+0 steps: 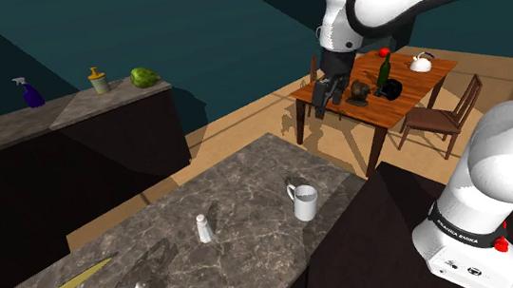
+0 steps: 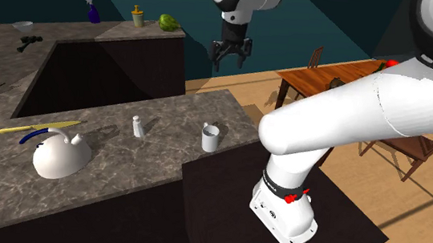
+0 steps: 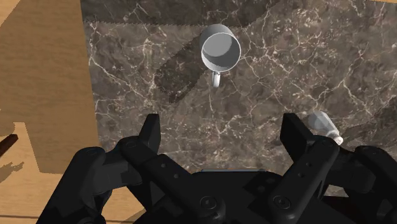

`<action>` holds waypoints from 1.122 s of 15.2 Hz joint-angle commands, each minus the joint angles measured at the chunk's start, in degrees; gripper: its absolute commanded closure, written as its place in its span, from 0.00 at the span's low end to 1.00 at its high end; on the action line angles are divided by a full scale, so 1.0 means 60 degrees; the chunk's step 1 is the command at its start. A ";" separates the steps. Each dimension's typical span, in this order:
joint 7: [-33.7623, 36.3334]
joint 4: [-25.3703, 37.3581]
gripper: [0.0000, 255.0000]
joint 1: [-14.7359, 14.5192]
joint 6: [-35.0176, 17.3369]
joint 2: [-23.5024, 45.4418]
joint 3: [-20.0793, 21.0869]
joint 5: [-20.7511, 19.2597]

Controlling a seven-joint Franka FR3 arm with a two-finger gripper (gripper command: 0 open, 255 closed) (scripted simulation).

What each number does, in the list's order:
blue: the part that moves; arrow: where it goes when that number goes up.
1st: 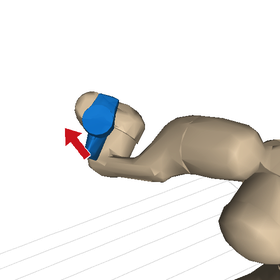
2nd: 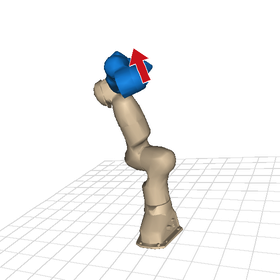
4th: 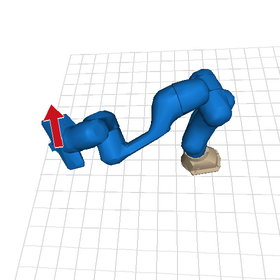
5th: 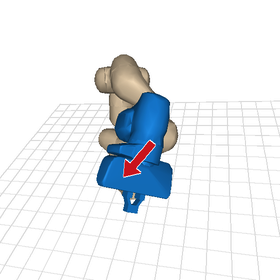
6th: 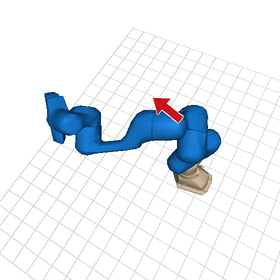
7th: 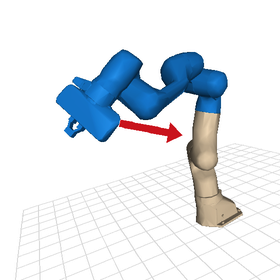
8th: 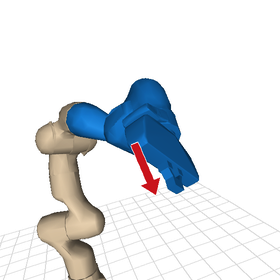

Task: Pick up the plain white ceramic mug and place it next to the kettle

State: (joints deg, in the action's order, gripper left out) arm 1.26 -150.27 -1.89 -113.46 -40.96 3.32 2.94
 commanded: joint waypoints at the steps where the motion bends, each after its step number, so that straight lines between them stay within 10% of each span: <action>1: 0.0006 -0.0448 0.00 -0.0036 -0.0694 0.0252 0.0062 0.0033; 17: 0.0983 -0.1865 0.00 -0.0318 -0.7156 0.5508 0.1197 -0.0018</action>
State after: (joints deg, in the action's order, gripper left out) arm 6.67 -161.59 -4.04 -153.79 -10.61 10.19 3.44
